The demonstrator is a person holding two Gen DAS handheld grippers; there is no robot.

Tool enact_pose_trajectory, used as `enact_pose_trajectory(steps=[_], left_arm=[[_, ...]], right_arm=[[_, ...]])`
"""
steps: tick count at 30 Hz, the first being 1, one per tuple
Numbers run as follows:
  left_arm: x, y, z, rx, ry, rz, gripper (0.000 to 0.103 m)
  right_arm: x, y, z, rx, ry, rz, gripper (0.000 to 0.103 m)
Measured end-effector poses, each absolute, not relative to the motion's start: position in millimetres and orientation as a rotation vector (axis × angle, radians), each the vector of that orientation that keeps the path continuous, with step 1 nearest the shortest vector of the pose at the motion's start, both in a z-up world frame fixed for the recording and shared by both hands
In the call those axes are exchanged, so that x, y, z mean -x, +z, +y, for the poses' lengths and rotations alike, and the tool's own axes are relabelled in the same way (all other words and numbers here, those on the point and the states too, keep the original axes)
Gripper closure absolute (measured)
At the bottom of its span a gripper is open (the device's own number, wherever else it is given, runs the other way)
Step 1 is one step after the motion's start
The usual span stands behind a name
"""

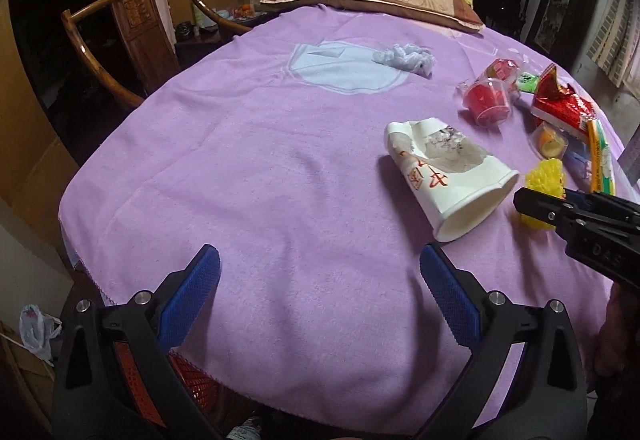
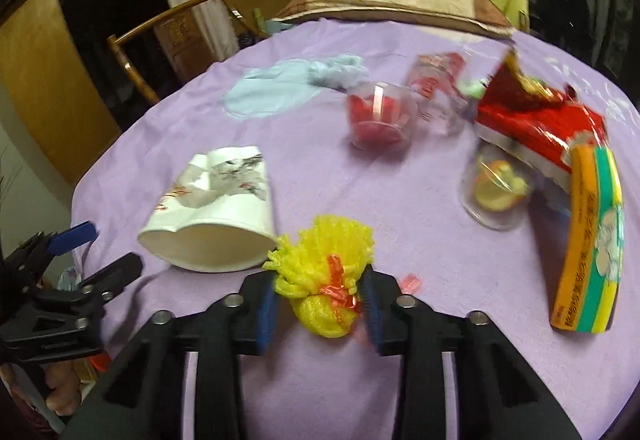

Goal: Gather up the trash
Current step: 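Grasp the white paper cup with the left tool while the right tool grasps the yellow scrubber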

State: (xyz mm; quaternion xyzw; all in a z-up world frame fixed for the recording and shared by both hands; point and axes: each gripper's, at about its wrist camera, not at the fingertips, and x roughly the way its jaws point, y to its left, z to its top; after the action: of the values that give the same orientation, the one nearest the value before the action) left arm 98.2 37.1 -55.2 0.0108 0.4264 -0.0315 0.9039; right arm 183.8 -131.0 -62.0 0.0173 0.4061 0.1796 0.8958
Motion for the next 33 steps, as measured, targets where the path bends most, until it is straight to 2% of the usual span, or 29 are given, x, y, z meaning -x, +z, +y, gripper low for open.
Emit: enact_pose_trajectory(steps=[4, 10, 11, 12, 14, 22, 24, 28, 33], left_arm=[[-95, -47, 15, -0.019, -0.179, 0.869, 0.007], [-119, -45, -32, -0.013, -0.283, 0.906, 0.007], [-125, -45, -36, -0.012, -0.279, 0.911, 0.007], [-132, -46, -40, -0.01, -0.268, 0.918, 0.007], [-144, -48, -45, 0.002, -0.244, 0.941, 0.007], [-172, -67, -41, 0.079, -0.175, 1.046, 0.007], [-171, -69, -42, 0.058, -0.161, 1.037, 0.007], [-171, -75, -49, -0.048, -0.102, 1.028, 0.007], [-173, -72, -35, 0.027, -0.101, 1.009, 0.007]], right_arm=[[-175, -54, -166, -0.072, 0.272, 0.782, 0.068], [-168, -61, -205, -0.16, 0.259, 0.805, 0.062], [-168, -61, -206, -0.164, 0.263, 0.798, 0.053], [-167, -60, -207, -0.167, 0.262, 0.792, 0.038], [-162, -56, -212, -0.191, 0.258, 0.756, 0.032], [-167, -55, -230, -0.31, 0.297, 0.725, 0.03], [-169, -55, -232, -0.338, 0.315, 0.735, 0.026], [-169, -57, -232, -0.356, 0.332, 0.743, 0.025], [-167, -55, -226, -0.326, 0.338, 0.74, 0.024]])
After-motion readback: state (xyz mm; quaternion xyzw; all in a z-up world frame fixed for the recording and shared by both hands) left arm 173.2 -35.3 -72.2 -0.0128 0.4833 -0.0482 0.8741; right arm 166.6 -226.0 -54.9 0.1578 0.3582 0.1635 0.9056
